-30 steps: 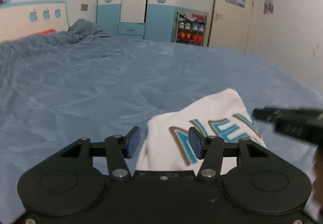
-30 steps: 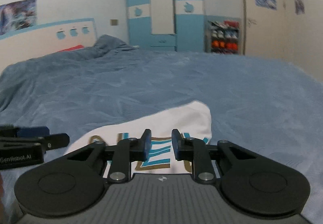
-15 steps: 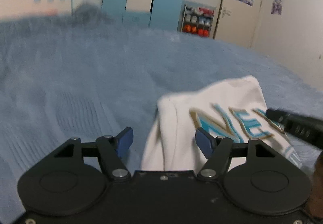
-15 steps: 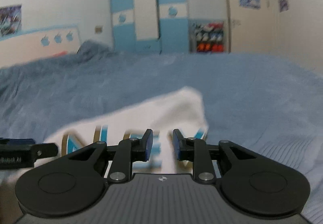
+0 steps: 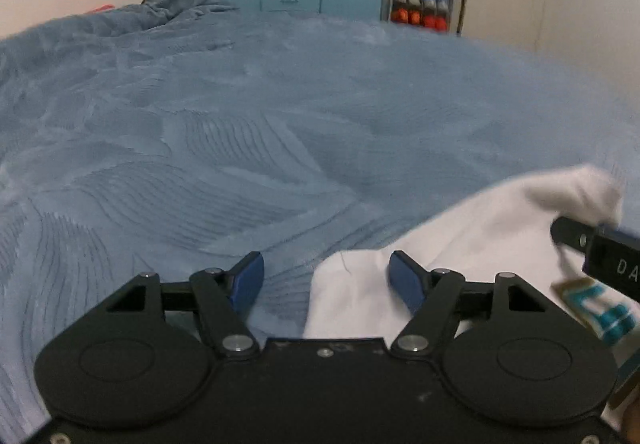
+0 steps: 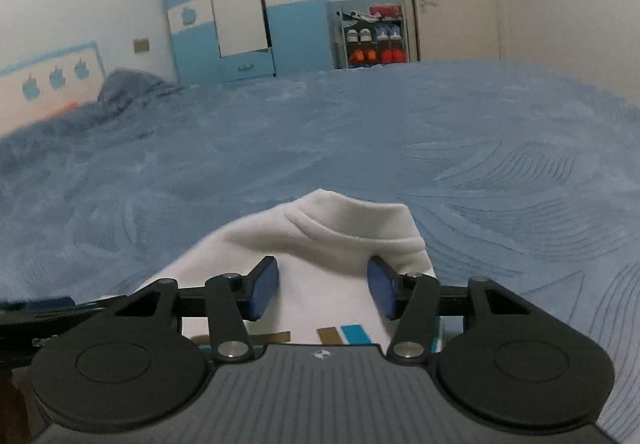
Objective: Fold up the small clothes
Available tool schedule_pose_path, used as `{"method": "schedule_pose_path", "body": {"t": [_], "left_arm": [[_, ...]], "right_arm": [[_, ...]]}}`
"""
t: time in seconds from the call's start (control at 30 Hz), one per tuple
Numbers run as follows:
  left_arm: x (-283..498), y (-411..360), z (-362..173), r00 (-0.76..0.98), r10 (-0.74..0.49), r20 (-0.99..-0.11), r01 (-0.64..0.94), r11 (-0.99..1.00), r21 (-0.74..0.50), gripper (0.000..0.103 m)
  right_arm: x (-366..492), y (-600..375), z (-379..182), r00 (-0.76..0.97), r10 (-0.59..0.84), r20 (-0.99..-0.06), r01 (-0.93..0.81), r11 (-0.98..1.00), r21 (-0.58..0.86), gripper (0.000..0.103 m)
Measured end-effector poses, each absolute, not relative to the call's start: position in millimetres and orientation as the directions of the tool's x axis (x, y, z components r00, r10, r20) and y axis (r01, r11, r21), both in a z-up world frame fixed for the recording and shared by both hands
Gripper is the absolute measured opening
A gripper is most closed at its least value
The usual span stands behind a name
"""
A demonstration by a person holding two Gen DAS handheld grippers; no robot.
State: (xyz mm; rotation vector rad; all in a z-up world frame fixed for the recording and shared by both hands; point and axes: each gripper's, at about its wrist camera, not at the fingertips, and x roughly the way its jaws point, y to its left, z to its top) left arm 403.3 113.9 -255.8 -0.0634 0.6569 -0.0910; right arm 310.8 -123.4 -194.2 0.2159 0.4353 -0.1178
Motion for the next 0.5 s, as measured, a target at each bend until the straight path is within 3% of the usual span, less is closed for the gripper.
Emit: {"method": "schedule_pose_path", "body": {"t": [0.23, 0.37, 0.4, 0.5], "left_arm": [[348.0, 126.2, -200.4, 0.878, -0.082, -0.471, 0.096, 0.995, 0.004, 0.070], [309.1, 132.2, -189.0, 0.852, -0.168, -0.496, 0.197, 0.980, 0.007, 0.070], [304.0, 131.9, -192.8, 0.845, -0.167, -0.508, 0.202, 0.979, 0.012, 0.070], [319.4, 123.4, -215.9, 0.795, -0.130, -0.592, 0.184, 0.983, 0.030, 0.073]], "right_arm": [[266.8, -136.6, -147.1, 0.918, -0.048, -0.395, 0.118, 0.981, 0.156, 0.059], [246.0, -130.1, -132.5, 0.889, 0.039, -0.457, -0.010, 0.998, 0.064, 0.046], [241.3, -124.2, -134.8, 0.883, 0.049, -0.466, -0.036, 0.999, 0.036, 0.039], [246.0, -111.3, -149.1, 0.860, 0.048, -0.508, -0.057, 0.998, -0.001, 0.030]]}}
